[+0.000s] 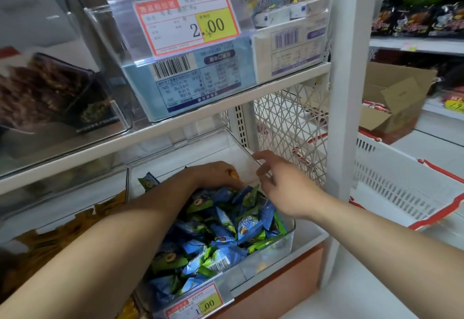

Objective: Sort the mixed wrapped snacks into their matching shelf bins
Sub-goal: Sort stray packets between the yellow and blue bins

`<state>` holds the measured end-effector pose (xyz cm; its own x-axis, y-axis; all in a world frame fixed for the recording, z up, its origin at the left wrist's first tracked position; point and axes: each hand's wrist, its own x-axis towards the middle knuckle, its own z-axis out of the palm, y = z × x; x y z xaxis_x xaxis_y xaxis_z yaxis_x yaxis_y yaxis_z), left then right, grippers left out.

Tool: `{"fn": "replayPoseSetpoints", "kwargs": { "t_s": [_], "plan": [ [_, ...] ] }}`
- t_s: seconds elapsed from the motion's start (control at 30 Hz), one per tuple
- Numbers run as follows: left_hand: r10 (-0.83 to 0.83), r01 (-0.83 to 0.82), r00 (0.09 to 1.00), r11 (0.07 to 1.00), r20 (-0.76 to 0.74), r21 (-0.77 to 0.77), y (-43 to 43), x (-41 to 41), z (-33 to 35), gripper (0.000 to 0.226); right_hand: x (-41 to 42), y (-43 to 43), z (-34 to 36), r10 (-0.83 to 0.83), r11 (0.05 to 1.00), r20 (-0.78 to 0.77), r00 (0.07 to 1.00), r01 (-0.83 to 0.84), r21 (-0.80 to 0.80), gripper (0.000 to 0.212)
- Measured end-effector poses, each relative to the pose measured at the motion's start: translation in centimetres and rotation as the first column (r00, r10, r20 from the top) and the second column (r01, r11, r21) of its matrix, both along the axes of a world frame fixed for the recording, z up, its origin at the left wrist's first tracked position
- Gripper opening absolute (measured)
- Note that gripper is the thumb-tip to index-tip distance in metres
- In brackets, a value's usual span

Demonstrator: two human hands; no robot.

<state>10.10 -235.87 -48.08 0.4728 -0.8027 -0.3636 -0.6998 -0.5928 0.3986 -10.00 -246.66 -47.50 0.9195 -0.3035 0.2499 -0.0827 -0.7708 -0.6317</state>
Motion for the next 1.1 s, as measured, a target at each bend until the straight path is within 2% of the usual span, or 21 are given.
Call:
{"fn": "replayPoseSetpoints", "kwargs": {
  "t_s": [0.2, 0.37, 0.53, 0.6, 0.7, 0.8, 0.87, 0.97, 1.1],
  "plan": [
    [0.098, -0.088, 0.995, 0.965, 0.028, -0.247, 1.4, -0.7, 3.1, 0.022, -0.2, 0.2, 0.6, -0.006, 1.0, -0.019, 1.0, 0.006, -0.02, 0.048],
    [0.213, -0.16, 0.975, 0.878, 0.069, -0.451, 3.9, -1.8, 5.4, 0.02, -0.3, 0.4, 1.1, -0.022, 0.999, -0.059, 0.998, 0.019, -0.049, 0.05],
    [0.197, -0.167, 0.98, 0.86, 0.012, -0.482, 6.4, -3.8, 6.0, 0.015, -0.4, 0.7, 2.0, -0.054, 0.994, -0.073, 0.996, 0.046, -0.102, 0.053],
    [0.185, -0.173, 0.982, 0.847, -0.026, -0.502, 7.3, -4.5, 6.0, 0.016, -0.4, 1.0, 2.7, -0.071, 0.989, -0.007, 0.997, 0.069, -0.131, 0.058],
    [0.159, -0.209, 0.978, 0.8, -0.138, -0.563, 8.4, -5.8, 6.1, 0.018, -0.5, 2.1, 4.1, 0.043, 0.988, 0.003, 0.999, -0.042, -0.148, 0.068],
    [0.144, -0.301, 0.947, 0.715, -0.288, -0.631, 9.1, -7.1, 6.2, 0.018, -0.6, 3.3, 4.3, 0.157, 0.961, -0.035, 0.987, -0.161, -0.223, 0.047],
    [0.167, -0.385, 0.912, 0.668, -0.375, -0.637, 9.4, -7.8, 6.2, 0.017, -0.5, 3.9, 4.2, 0.178, 0.975, 0.002, 0.984, -0.176, -0.136, 0.032],
    [0.206, -0.506, 0.85, 0.576, -0.484, -0.642, 9.5, -8.8, 6.2, 0.015, -0.1, 4.7, 4.3, 0.167, 0.973, 0.097, 0.981, -0.18, 0.148, 0.024],
    [0.181, -0.549, 0.821, 0.513, -0.542, -0.66, 10.6, -10.2, 6.3, 0.038, 0.1, 6.1, 4.5, 0.086, 0.875, 0.139, 0.987, -0.142, 0.463, 0.019]
  ]
}}
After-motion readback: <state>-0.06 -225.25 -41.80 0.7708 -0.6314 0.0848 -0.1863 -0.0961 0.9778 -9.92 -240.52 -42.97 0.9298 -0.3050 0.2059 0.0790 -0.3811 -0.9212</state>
